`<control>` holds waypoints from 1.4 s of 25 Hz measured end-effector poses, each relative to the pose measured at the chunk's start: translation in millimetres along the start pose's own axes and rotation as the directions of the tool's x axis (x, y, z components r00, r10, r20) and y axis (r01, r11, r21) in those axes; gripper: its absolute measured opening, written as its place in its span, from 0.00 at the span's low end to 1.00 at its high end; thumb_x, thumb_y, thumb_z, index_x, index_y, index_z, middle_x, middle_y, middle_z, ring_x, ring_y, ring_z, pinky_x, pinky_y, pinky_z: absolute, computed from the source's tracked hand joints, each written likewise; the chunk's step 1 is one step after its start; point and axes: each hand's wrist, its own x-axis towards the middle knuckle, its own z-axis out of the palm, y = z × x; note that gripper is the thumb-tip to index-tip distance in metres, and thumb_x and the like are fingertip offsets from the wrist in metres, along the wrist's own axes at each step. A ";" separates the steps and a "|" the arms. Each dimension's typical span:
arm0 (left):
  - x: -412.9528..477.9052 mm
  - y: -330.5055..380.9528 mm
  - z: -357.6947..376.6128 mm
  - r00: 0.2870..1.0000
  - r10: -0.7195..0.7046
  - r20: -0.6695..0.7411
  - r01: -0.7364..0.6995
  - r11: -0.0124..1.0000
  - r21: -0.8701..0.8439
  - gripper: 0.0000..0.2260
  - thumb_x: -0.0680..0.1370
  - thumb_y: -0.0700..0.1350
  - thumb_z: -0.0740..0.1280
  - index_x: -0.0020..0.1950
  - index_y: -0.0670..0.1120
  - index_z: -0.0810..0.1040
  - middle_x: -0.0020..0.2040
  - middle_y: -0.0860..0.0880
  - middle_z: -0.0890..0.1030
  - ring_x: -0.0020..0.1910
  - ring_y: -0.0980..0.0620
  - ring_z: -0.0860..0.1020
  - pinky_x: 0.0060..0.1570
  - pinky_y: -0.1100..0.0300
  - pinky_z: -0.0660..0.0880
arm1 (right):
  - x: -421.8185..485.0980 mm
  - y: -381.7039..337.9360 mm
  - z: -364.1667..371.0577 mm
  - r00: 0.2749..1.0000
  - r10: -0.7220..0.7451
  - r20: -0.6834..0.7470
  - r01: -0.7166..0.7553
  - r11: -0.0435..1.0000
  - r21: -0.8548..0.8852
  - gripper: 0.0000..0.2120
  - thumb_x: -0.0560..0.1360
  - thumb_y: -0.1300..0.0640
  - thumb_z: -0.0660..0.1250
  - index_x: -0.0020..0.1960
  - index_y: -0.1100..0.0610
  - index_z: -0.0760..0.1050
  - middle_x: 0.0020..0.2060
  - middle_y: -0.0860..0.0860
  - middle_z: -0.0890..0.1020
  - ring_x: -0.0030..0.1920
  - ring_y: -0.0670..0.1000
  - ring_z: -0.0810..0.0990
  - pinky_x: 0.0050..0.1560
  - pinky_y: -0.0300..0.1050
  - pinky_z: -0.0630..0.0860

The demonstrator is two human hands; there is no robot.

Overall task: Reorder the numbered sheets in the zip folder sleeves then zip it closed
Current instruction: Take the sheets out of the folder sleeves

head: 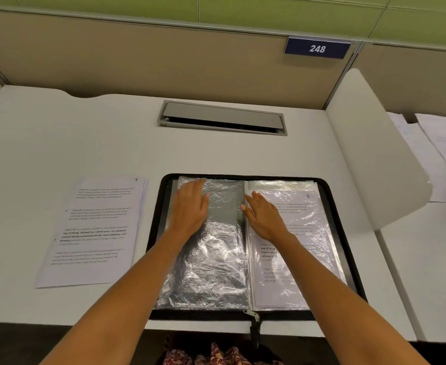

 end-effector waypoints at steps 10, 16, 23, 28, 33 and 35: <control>-0.1 62.0 52.9 0.852 0.206 0.481 -0.280 0.956 0.086 0.31 0.80 0.61 0.55 0.78 0.45 0.55 0.78 0.47 0.57 0.77 0.49 0.55 0.73 0.48 0.53 | -1.3 44.2 -19.4 0.988 0.148 0.035 -0.143 0.983 -0.117 0.29 0.82 0.41 0.46 0.79 0.52 0.50 0.79 0.54 0.48 0.78 0.53 0.45 0.76 0.58 0.47; 13.4 82.0 72.8 0.800 0.207 0.564 -0.317 0.943 0.105 0.36 0.79 0.66 0.54 0.79 0.46 0.51 0.80 0.47 0.48 0.78 0.49 0.47 0.76 0.46 0.48 | 0.0 102.0 -46.2 0.963 0.268 0.035 -0.258 0.950 -0.174 0.28 0.83 0.42 0.46 0.79 0.51 0.48 0.79 0.52 0.47 0.78 0.53 0.43 0.76 0.59 0.45; 30.6 97.4 91.4 0.819 0.181 0.544 -0.289 0.950 0.119 0.35 0.79 0.65 0.52 0.79 0.45 0.51 0.80 0.46 0.47 0.78 0.48 0.45 0.75 0.44 0.47 | 17.3 141.4 -78.1 0.964 0.252 -0.088 -0.264 0.946 -0.189 0.25 0.81 0.52 0.57 0.76 0.55 0.59 0.77 0.55 0.59 0.75 0.57 0.58 0.70 0.58 0.62; 40.6 102.3 101.2 0.852 0.184 0.490 -0.289 0.946 0.148 0.31 0.80 0.63 0.53 0.78 0.47 0.57 0.79 0.45 0.53 0.77 0.46 0.52 0.74 0.44 0.50 | 36.6 141.7 -90.5 0.967 0.146 -0.209 -0.194 0.954 -0.228 0.20 0.78 0.56 0.63 0.69 0.57 0.71 0.62 0.58 0.76 0.64 0.60 0.68 0.58 0.54 0.69; 58.5 109.1 104.3 0.893 0.196 0.406 -0.274 0.951 0.144 0.24 0.81 0.58 0.56 0.75 0.48 0.64 0.76 0.47 0.62 0.74 0.47 0.60 0.73 0.45 0.53 | 50.7 134.6 -101.6 0.948 0.062 -0.313 -0.111 0.984 -0.141 0.11 0.77 0.64 0.61 0.54 0.61 0.81 0.43 0.58 0.83 0.51 0.58 0.73 0.48 0.50 0.70; 66.1 113.3 104.9 0.911 0.190 0.365 -0.255 0.957 0.137 0.23 0.80 0.56 0.59 0.73 0.49 0.66 0.74 0.48 0.65 0.73 0.48 0.62 0.73 0.46 0.55 | 50.6 137.0 -105.7 0.950 0.043 -0.309 -0.082 0.990 -0.114 0.10 0.77 0.65 0.62 0.50 0.62 0.82 0.41 0.57 0.83 0.48 0.57 0.74 0.45 0.49 0.71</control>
